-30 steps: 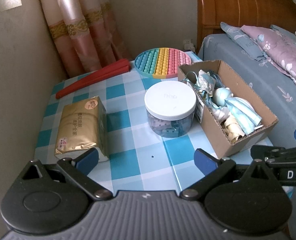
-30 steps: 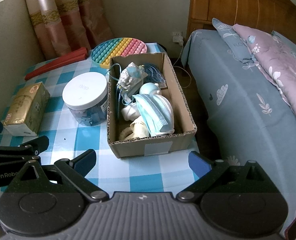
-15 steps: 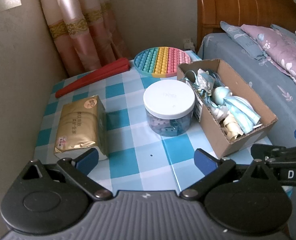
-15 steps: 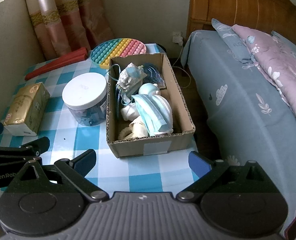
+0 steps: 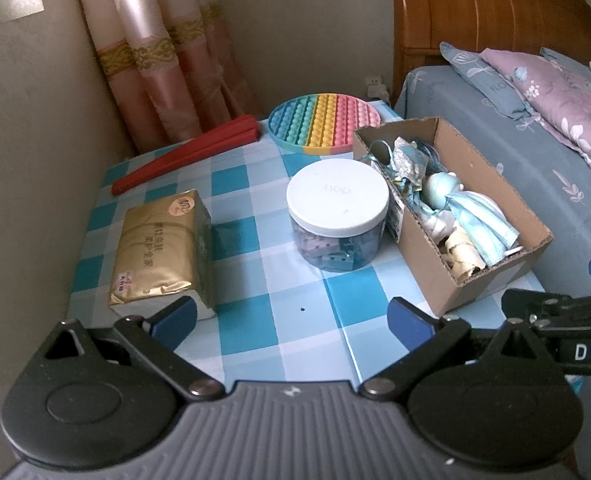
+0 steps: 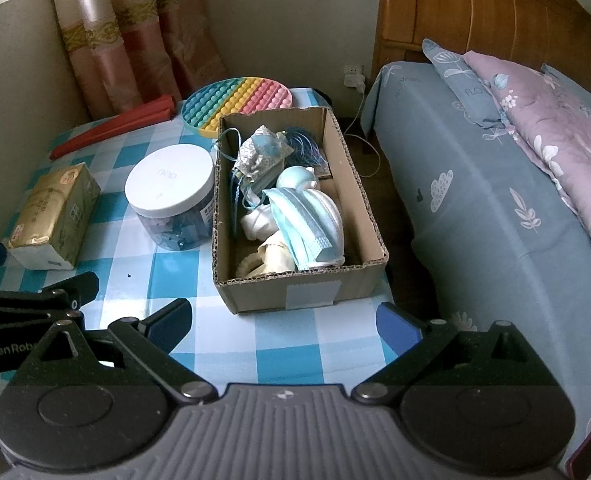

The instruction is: Organize soft objects

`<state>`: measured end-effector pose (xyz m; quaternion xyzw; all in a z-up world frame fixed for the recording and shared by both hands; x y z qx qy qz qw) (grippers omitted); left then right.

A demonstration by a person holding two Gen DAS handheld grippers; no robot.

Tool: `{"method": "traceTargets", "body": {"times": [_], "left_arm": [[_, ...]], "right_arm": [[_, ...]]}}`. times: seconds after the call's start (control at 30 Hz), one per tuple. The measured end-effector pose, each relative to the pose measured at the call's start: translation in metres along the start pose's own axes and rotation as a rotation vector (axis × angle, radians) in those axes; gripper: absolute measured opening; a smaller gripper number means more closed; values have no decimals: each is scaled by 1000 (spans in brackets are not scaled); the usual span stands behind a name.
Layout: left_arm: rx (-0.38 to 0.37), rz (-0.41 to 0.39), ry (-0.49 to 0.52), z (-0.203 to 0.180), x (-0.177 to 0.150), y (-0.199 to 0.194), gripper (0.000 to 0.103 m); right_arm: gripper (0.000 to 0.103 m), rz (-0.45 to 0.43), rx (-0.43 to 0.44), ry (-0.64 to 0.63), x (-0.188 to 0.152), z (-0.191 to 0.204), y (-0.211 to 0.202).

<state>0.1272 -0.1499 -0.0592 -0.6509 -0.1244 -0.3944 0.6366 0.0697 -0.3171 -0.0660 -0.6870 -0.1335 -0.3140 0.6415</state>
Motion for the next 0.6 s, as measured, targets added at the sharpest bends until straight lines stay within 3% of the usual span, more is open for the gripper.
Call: {"method": "traceTargets", "body": {"times": [0.6], "left_arm": [[13, 3, -6, 2, 1, -3, 101]], "right_arm": [[100, 2, 0, -1, -3, 1, -1]]}}
Point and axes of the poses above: each gripper's, at about its wrist camera, not at the fingertips, and y roughly the way its jaws point, z to its left, x to its top, the point moved 10 cm from there along y, roughly the way its jaws point, and after that the axes turned 1 degree about -z, right-handed, at the moved point
